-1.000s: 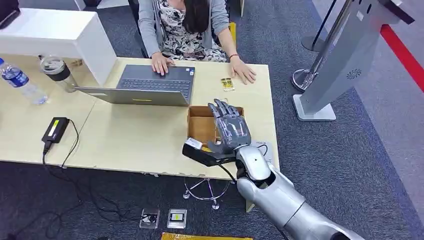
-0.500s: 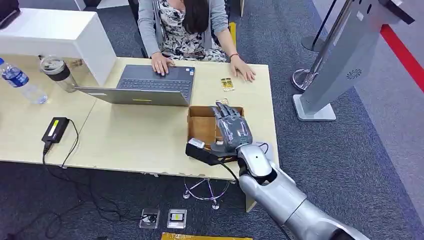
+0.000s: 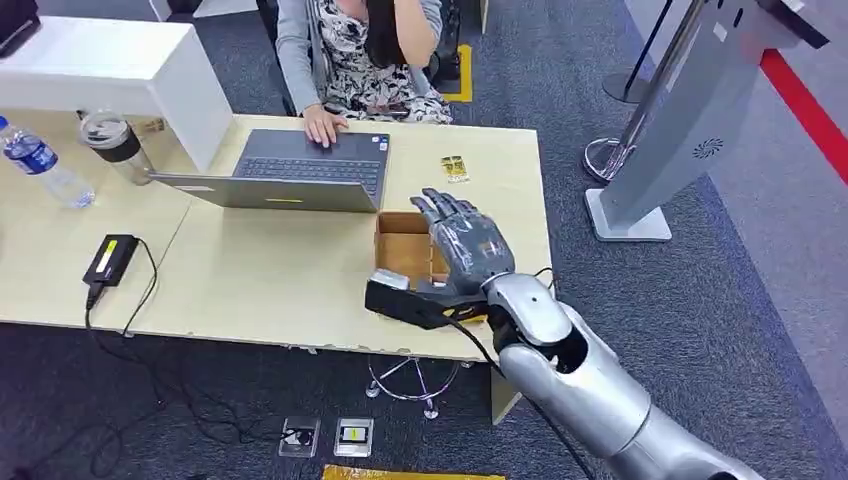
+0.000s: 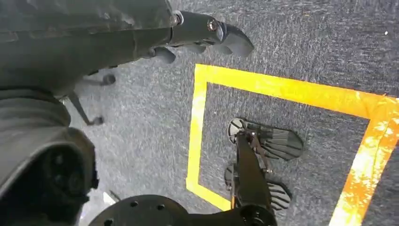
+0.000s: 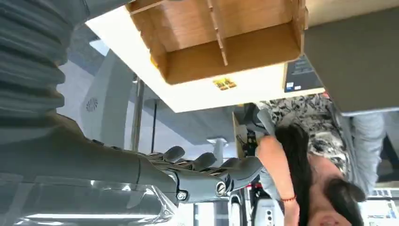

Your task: Pass the card to the sensor for recognition and then transmit it.

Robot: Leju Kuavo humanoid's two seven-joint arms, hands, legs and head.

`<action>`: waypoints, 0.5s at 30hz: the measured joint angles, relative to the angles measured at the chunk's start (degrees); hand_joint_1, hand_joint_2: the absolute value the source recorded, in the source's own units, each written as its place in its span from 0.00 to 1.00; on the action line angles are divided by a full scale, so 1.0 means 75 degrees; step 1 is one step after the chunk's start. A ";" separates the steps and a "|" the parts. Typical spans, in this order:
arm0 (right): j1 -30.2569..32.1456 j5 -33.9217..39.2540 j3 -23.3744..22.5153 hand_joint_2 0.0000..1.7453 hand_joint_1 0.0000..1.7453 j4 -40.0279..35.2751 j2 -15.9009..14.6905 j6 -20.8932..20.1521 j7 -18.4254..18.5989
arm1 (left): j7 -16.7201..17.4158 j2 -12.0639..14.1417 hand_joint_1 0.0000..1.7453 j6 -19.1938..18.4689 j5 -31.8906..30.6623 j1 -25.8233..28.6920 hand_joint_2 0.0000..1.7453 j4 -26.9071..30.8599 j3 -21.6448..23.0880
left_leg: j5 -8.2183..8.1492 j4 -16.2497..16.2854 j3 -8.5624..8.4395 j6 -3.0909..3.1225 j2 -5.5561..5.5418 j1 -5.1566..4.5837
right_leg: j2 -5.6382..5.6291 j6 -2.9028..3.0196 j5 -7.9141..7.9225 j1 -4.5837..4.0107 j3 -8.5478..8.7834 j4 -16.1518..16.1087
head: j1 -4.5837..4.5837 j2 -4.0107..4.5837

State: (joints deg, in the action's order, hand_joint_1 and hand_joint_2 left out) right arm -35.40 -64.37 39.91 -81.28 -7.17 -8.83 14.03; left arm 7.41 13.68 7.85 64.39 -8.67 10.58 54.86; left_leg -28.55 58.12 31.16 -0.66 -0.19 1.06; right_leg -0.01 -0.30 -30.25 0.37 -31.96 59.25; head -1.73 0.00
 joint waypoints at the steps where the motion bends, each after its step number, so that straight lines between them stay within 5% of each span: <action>1: 0.0088 -0.0003 -0.0029 1.00 0.00 -0.0227 -0.0070 -0.0044 0.0026 | 0.0003 0.0000 0.00 -0.0003 0.0032 0.0006 0.00 0.0000 -0.0009 | 0.0000 0.0000 0.0000 0.0000 0.0000 0.0000 | 0.0000 0.0000 0.0000 0.0000 0.0000 0.0000 | 0.0000 0.0000; 15: 0.0679 -0.0624 -0.0085 1.00 0.00 -0.1443 -0.0498 -0.0137 0.0172 | 0.0003 0.0000 0.00 0.0029 0.0061 0.0004 0.00 -0.0003 -0.0015 | 0.0000 -0.0001 -0.0001 -0.0001 0.0003 0.0001 | 0.0002 0.0001 0.0000 -0.0001 0.0002 0.0002 | 0.0000 0.0000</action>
State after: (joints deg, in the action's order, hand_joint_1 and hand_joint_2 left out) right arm -30.31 -69.05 39.28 -92.11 -10.91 -9.86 15.32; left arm 7.43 13.68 8.07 64.85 -8.64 10.56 54.75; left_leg -28.55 58.12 31.15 -0.67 -0.17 1.07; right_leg 0.00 -0.29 -30.25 0.36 -31.94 59.27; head -1.73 0.00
